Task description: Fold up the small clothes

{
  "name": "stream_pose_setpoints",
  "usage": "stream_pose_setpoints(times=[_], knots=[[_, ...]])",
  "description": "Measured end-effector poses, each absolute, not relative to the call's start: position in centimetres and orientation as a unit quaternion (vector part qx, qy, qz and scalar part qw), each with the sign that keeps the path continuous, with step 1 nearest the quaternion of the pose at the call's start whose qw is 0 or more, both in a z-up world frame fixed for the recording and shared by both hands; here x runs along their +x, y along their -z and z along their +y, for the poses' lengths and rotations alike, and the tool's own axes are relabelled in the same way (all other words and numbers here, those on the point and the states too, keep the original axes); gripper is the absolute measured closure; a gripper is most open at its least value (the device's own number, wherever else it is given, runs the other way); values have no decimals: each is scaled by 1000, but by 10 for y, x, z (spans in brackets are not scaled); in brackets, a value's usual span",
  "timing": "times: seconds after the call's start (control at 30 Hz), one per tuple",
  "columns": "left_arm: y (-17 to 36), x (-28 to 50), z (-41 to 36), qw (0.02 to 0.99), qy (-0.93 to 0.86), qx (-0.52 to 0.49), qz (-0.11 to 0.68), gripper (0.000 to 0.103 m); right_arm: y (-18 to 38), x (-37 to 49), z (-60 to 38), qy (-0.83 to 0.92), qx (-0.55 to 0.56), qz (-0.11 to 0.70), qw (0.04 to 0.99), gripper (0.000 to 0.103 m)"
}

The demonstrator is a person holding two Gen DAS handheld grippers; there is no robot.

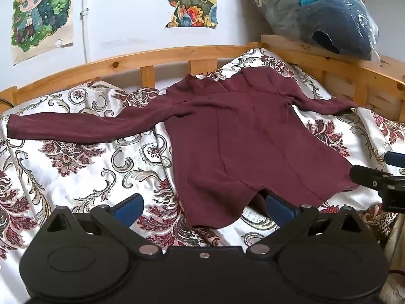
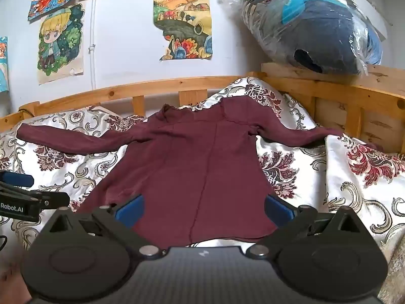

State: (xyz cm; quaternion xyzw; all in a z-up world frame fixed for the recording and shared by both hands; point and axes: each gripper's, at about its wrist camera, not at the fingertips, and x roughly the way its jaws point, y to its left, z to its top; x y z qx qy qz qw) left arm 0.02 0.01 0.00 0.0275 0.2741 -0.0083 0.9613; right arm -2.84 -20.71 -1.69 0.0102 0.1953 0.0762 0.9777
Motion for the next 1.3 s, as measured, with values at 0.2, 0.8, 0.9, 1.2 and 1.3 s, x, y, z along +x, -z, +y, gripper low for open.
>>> stream_pose_setpoints(times=[0.2,0.8,0.9,1.2,1.3], knots=[[0,1,0,962,6,32,272,1,17,-28,-208,-77,12,196,977,0],[2,1,-2,961,8,34,273,1,17,-29,-208,-77,16,194,978,0],[2,2,-2,961,8,34,273,1,16,-29,-208,-77,16,194,978,0],[2,1,-2,961,8,35,273,1,16,-30,-208,-83,20,191,978,0],[2,1,-2,961,8,35,273,1,16,-30,-208,-83,20,191,978,0]])
